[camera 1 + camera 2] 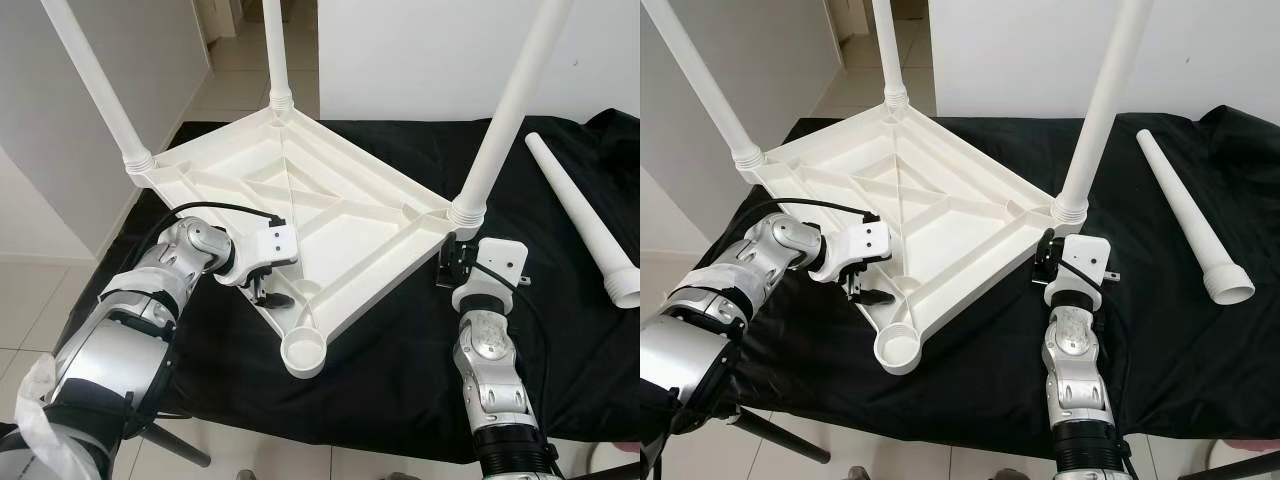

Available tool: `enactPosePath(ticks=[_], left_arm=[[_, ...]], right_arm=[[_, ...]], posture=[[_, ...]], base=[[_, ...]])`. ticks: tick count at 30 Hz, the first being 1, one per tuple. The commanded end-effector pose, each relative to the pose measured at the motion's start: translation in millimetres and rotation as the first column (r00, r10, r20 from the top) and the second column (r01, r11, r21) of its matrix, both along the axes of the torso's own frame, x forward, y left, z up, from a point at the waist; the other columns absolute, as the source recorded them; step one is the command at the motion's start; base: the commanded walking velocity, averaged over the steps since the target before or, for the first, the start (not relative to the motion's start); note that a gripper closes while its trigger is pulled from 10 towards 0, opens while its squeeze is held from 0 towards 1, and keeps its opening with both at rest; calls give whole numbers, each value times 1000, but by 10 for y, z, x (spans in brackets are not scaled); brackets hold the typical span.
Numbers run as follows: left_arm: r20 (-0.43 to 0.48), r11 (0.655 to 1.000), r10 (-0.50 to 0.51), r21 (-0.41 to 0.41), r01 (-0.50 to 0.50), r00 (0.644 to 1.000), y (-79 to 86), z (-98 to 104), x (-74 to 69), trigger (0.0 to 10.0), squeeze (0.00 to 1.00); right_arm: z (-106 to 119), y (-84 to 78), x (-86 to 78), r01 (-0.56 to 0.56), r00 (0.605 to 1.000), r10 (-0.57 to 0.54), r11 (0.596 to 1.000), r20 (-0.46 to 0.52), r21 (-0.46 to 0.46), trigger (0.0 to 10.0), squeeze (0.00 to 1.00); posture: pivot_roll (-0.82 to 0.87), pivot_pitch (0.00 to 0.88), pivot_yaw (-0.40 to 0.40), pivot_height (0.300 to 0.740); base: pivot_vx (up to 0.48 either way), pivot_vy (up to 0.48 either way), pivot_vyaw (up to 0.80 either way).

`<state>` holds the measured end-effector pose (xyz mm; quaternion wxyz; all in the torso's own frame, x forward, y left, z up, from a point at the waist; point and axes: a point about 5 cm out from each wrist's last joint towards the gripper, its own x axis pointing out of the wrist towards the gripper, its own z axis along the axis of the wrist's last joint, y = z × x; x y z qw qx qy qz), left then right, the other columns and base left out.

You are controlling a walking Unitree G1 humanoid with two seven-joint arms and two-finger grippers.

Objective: Building children table

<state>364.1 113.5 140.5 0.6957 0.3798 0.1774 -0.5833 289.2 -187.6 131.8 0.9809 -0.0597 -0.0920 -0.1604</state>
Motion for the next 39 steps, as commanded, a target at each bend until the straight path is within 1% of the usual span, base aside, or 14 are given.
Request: enactPosePath(ticks=[1, 2, 4, 5, 6, 8, 11, 27, 34, 35, 36, 37, 38, 39], left_arm=[[-73, 999, -45, 19, 46, 996, 20, -66, -55, 10000, 0], [-85, 999, -51, 14, 52, 995, 18, -69, -60, 10000, 0], [-116, 997, -79, 9, 81, 990, 10, -86, -88, 6745, 0], [-116, 997, -79, 9, 81, 990, 10, -86, -88, 6745, 0], [-145, 993, -113, -3, 114, 983, -10, -98, -120, 3922, 0], [-189, 987, -163, -26, 161, 968, -50, -118, -169, 3373, 0], [-217, 978, -207, -47, 201, 954, -95, -153, -220, 0, 0], [-274, 959, -279, -137, 250, 920, -274, -340, -422, 0, 0], [-175, 966, -129, -246, 83, 976, -414, -222, -298, 0, 0], [-143, 957, -54, -291, 10, 988, -457, -167, -239, 2314, 0], [-143, 957, -54, -291, 10, 988, -457, -167, -239, 2314, 0], [-133, 947, -15, -321, -29, 991, -482, -140, -214, 0, 0], [-112, 927, 67, -360, -103, 991, -516, -110, -163, 1725, 0], [-112, 927, 67, -360, -103, 991, -516, -110, -163, 1725, 0]], right_arm=[[-8, 28, -20, 0, 1000, 0, 1000, -2, -1, 10000, 0], [-7, 28, -24, 1, 1000, -1, 1000, -3, -1, 10000, 0], [-14, 19, -33, 4, 1000, -4, 1000, -6, -2, 10000, 0], [-14, 19, -33, 4, 1000, -4, 1000, -6, -2, 10000, 0], [-15, 9, -38, 7, 1000, -7, 1000, -8, -4, 10000, 0], [-12, -10, -43, 13, 1000, -13, 1000, -11, -6, 10000, 0], [-4, -27, -46, 20, 1000, -20, 1000, -11, -7, 10000, 0], [-1, -37, -66, 36, 999, -36, 999, -12, -4, 10000, 0], [3, -44, -68, 43, 999, -43, 999, -12, -2, 10000, 0], [2, -47, -71, 46, 999, -46, 999, -12, -1, 10000, 0], [2, -47, -71, 46, 999, -46, 999, -12, -1, 10000, 0], [0, -49, -74, 48, 999, -48, 999, -12, 0, 10000, 0], [-3, -46, -74, 48, 999, -48, 999, -13, 2, 10000, 0], [-3, -46, -74, 48, 999, -48, 999, -13, 2, 10000, 0]], posture=[[-128, 0, 116, 740], [-128, 0, 116, 740], [-128, 0, 118, 740], [-128, 0, 118, 740], [-130, 0, 121, 740], [-129, 0, 123, 740], [-130, 0, 126, 740], [-131, 0, 136, 740], [-132, 0, 141, 740], [-132, 0, 142, 740], [-132, 0, 142, 740], [-132, 0, 141, 740], [-128, 0, 137, 740], [-128, 0, 137, 740]], base=[[0, 0, 0], [0, 0, 0], [0, 0, 0], [0, 0, 0], [0, 0, 0], [0, 0, 0], [0, 0, 0], [0, 0, 0], [0, 0, 0], [0, 0, 0], [0, 0, 0], [0, 0, 0], [0, 0, 0], [0, 0, 0]])
